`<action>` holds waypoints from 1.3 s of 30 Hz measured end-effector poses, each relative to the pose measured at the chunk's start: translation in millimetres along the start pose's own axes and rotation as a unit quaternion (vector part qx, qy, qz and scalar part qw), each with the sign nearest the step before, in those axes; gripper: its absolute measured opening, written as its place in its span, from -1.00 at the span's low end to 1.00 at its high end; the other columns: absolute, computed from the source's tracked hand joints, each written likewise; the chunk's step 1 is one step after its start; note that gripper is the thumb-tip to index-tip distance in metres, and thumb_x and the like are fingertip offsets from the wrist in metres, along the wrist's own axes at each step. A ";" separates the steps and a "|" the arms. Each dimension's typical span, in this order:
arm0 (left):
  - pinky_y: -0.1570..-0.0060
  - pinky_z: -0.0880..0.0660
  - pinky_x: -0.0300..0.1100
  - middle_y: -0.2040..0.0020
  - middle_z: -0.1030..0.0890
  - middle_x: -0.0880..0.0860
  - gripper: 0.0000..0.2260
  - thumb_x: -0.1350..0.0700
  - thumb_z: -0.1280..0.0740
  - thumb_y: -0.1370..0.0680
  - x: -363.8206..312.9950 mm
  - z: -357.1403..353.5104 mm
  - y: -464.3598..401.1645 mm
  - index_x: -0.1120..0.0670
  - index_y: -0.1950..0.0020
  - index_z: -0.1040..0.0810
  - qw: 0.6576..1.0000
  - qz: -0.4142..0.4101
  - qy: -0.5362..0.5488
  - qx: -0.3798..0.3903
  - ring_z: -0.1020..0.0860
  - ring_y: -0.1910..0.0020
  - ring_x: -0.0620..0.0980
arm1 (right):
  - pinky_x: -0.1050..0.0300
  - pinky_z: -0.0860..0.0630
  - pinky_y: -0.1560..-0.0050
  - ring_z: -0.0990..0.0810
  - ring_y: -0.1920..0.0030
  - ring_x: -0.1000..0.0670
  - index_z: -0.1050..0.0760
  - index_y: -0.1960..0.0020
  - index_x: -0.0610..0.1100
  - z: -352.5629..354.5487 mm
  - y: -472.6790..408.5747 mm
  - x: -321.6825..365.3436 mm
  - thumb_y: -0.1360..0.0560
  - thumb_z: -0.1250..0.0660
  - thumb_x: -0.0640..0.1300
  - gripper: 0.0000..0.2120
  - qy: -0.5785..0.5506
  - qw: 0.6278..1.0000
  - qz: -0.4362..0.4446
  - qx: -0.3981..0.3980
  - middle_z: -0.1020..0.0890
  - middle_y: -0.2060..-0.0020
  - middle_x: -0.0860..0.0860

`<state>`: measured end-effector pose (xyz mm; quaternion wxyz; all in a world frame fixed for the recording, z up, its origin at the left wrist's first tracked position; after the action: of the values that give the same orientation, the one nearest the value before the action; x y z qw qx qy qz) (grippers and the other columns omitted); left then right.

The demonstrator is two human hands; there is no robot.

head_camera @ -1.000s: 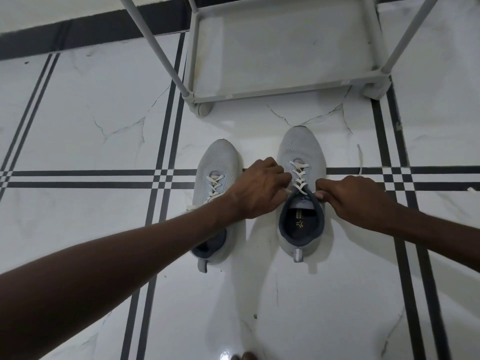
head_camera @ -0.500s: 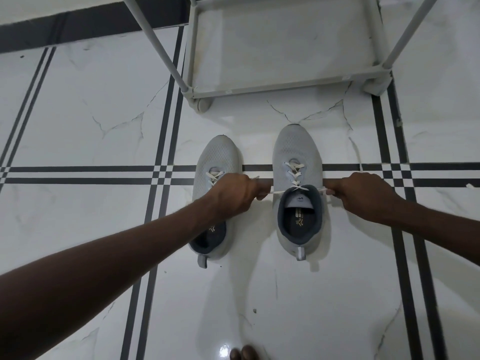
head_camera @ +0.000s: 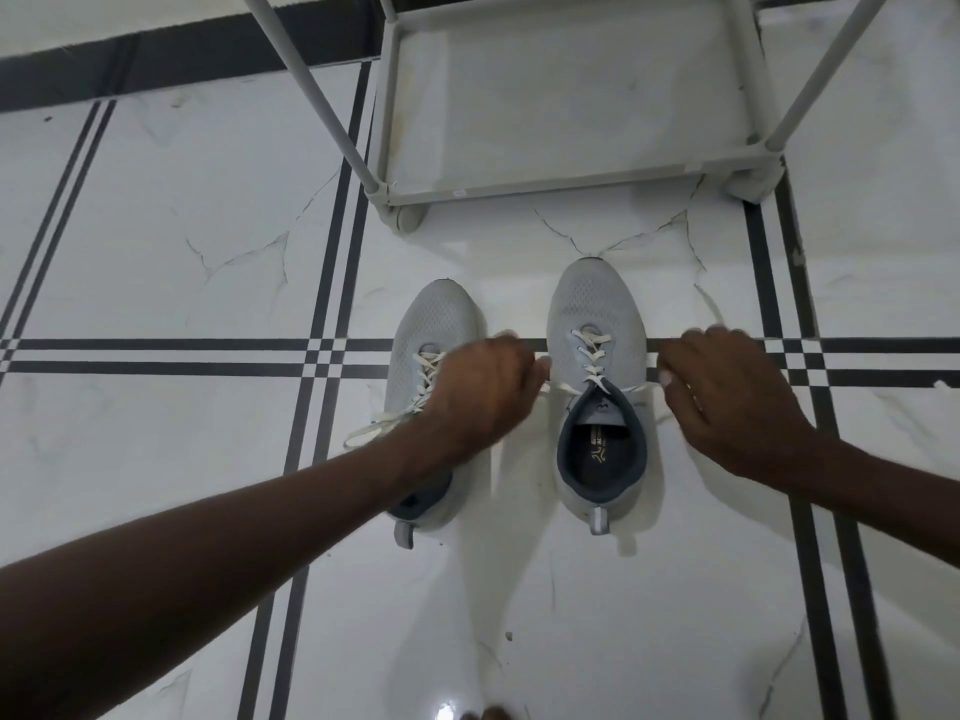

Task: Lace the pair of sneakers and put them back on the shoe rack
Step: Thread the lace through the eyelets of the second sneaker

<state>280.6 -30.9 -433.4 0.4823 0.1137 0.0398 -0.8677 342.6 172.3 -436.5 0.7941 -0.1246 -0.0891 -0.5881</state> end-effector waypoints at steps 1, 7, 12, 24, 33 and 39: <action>0.26 -0.50 -0.08 0.34 -0.59 0.05 -0.57 -0.05 -0.13 -0.65 0.7 -10.0 2.7 0.16 0.20 -0.64 0.989 0.091 0.081 0.087 -0.59 0.28 0.12 | 0.03 -0.29 0.28 -0.47 0.36 -0.10 -0.44 0.29 -0.14 -3.3 1.1 0.6 -0.58 -0.08 -0.03 -0.64 -0.021 0.999 -0.043 0.018 -0.52 0.40 -0.06; 0.13 -0.58 -0.07 0.19 -0.63 0.16 -0.81 0.14 -0.31 -0.59 8.5 -42.2 -15.6 0.23 0.12 -0.61 0.786 0.358 0.471 0.181 -0.58 0.22 0.07 | 0.04 -0.50 0.06 -0.60 0.16 -0.06 -0.66 0.04 -0.22 -34.4 -13.3 -17.2 -0.56 -0.26 -0.12 -0.76 -0.474 0.771 -0.407 0.122 -0.71 0.11 -0.19; -0.11 -0.57 0.02 0.04 -0.66 0.20 -0.74 0.21 -0.12 -0.65 -13.7 -17.2 -47.7 0.23 -0.24 -0.53 0.659 0.319 0.654 0.190 -0.64 0.01 0.16 | -0.04 -0.57 -0.13 -0.69 0.04 -0.11 -0.59 -0.04 -0.23 -3.2 -51.8 -19.8 -0.58 -0.24 -0.21 -0.83 -0.582 0.723 -0.363 0.078 -0.71 0.11 -0.15; 0.42 -0.36 -0.28 0.30 -0.53 0.07 -0.81 0.14 -0.30 -0.61 -56.5 7.3 -63.4 0.14 -0.13 -0.67 0.805 0.112 0.505 0.292 -0.40 0.45 -0.09 | 0.16 -0.57 0.05 -0.71 0.07 0.00 -0.67 0.07 -0.17 36.5 -91.9 -21.8 -0.58 -0.27 -0.11 -0.78 -0.489 0.843 -0.224 0.005 -0.73 0.11 -0.04; 0.42 -0.43 -0.25 0.39 -0.58 0.06 -0.68 0.00 -0.39 -0.56 -29.4 20.0 -64.7 0.26 0.13 -0.69 0.815 0.171 0.509 0.218 -0.48 0.45 -0.06 | 0.22 -0.37 0.55 -0.45 0.55 0.06 -0.62 0.18 -0.14 6.9 -69.8 -17.5 -0.56 -0.31 -0.07 -0.79 -0.370 0.888 -0.254 0.099 -0.60 0.48 -0.06; 0.28 -0.53 -0.21 0.33 -0.64 -0.02 -0.93 0.17 -0.48 -0.46 -25.2 36.6 -66.1 0.16 0.11 -0.67 0.959 -0.012 0.279 0.048 -0.57 0.38 -0.12 | 0.23 -0.51 0.31 -0.61 0.28 0.01 -0.64 0.05 -0.12 2.8 -68.1 -8.5 -0.47 -0.43 -0.18 -0.93 -0.355 0.896 -0.225 0.143 -0.69 0.19 -0.06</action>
<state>231.7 18.6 -394.6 0.4351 0.3742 0.1327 -0.8082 275.0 162.0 -429.9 0.5652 -0.1865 -0.4743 -0.6487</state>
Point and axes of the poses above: each hand's wrist, its own y-axis away from the middle knuckle, its own z-axis out of the back of the hand, x = y × z, the point moved 6 cm from there along -y, towards the middle knuckle
